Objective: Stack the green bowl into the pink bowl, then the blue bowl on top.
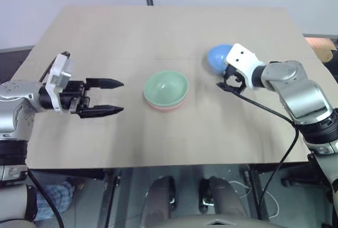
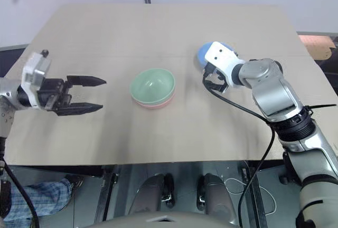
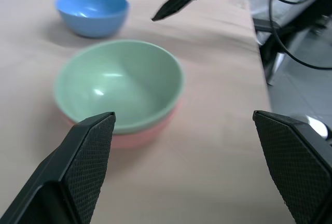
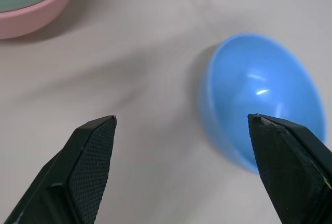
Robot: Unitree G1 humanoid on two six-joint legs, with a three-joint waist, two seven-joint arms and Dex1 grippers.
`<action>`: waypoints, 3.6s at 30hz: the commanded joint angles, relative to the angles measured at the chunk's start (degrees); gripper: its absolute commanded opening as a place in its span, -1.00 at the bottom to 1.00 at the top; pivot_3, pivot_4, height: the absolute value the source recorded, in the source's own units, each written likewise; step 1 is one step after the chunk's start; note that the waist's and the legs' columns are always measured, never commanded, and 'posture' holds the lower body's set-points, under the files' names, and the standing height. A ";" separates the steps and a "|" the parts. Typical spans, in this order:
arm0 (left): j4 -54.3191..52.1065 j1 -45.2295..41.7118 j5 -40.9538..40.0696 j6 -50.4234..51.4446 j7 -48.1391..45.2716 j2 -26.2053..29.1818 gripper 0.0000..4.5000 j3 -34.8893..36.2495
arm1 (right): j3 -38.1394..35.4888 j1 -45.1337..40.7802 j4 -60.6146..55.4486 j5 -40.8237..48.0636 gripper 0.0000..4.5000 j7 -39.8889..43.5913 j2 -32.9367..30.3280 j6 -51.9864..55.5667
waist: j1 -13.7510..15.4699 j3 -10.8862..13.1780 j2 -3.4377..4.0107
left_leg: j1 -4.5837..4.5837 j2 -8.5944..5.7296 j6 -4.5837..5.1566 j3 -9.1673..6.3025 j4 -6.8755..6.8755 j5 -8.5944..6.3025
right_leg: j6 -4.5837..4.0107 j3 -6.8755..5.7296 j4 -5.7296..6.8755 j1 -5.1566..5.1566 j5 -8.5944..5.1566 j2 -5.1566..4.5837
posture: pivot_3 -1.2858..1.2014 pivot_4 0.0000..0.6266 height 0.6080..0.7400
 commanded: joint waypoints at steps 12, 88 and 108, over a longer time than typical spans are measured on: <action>4.63 -3.06 6.53 -5.71 9.42 -2.70 1.00 6.84 | 2.12 -8.45 19.97 -4.92 0.95 -0.38 9.27 -13.10 | -0.05 0.00 0.00 | 0.02 0.00 0.00 0.03 -0.02 0.00 | -0.11 0.01 0.01 0.01 0.07 -0.01 | 0.03 -0.52 1.00; 6.40 -1.23 10.07 -4.85 0.36 -2.12 1.00 5.68 | -1.52 -4.39 -21.16 6.55 0.30 4.10 6.67 18.62 | -0.93 -0.07 -0.14 | -0.01 -0.01 0.00 -0.03 -0.06 0.00 | -0.21 -0.03 -0.03 0.01 0.13 -0.05 | 0.03 -0.52 1.00; 4.29 3.17 13.66 -6.22 8.82 -2.60 1.00 6.56 | -48.37 43.81 -19.03 26.35 0.30 16.42 -8.95 -16.53 | 0.26 -0.03 -0.13 | 0.21 -0.01 0.03 -0.03 -0.13 -0.03 | 0.02 0.01 -0.06 0.19 -0.01 -0.05 | 0.03 -0.52 1.00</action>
